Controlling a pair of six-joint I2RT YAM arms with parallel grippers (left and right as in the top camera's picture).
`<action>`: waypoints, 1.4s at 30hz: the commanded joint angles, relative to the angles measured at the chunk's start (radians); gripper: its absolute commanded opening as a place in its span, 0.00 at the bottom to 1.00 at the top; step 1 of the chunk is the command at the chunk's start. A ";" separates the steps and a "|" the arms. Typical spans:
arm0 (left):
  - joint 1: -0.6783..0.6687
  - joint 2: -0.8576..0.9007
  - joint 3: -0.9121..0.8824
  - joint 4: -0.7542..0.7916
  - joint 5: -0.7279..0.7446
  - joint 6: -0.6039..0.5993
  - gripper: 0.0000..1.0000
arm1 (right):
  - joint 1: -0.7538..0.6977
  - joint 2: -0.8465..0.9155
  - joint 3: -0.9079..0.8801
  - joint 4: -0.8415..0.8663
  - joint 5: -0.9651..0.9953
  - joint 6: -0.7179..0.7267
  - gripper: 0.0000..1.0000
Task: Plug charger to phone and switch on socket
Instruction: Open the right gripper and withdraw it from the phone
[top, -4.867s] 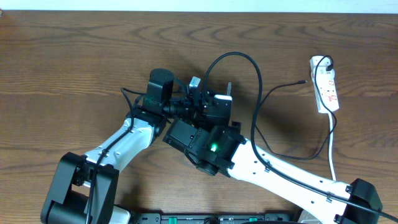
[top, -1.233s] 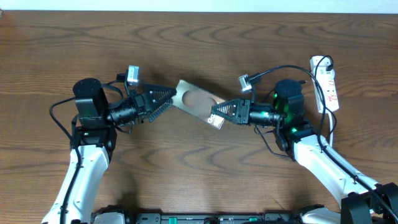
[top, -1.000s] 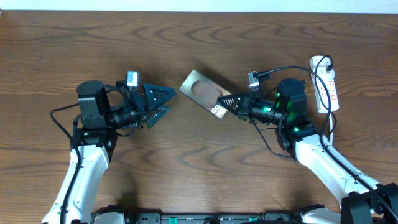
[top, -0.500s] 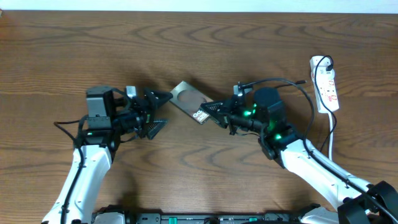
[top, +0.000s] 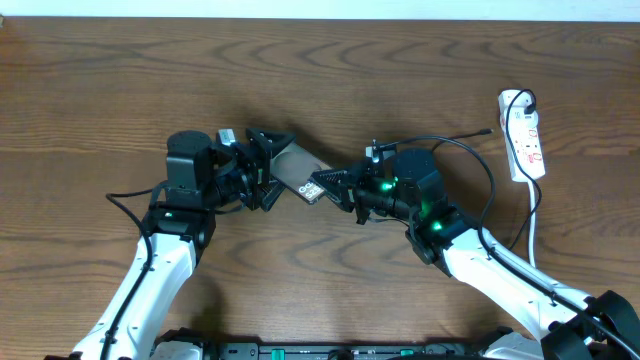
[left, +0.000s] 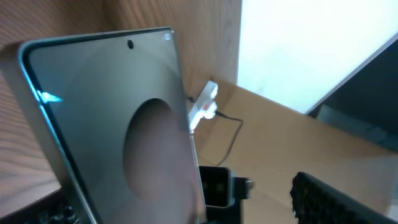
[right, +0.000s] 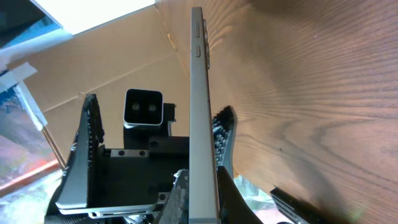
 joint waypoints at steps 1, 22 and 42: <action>-0.002 0.002 0.003 0.031 -0.014 -0.093 0.84 | 0.009 -0.016 0.017 0.015 -0.004 0.069 0.01; -0.037 0.002 0.003 0.033 -0.058 -0.171 0.33 | 0.035 -0.016 0.017 0.119 0.004 0.119 0.01; -0.037 0.002 0.003 -0.109 -0.232 0.143 0.08 | 0.032 -0.016 0.017 0.018 0.215 -0.513 0.54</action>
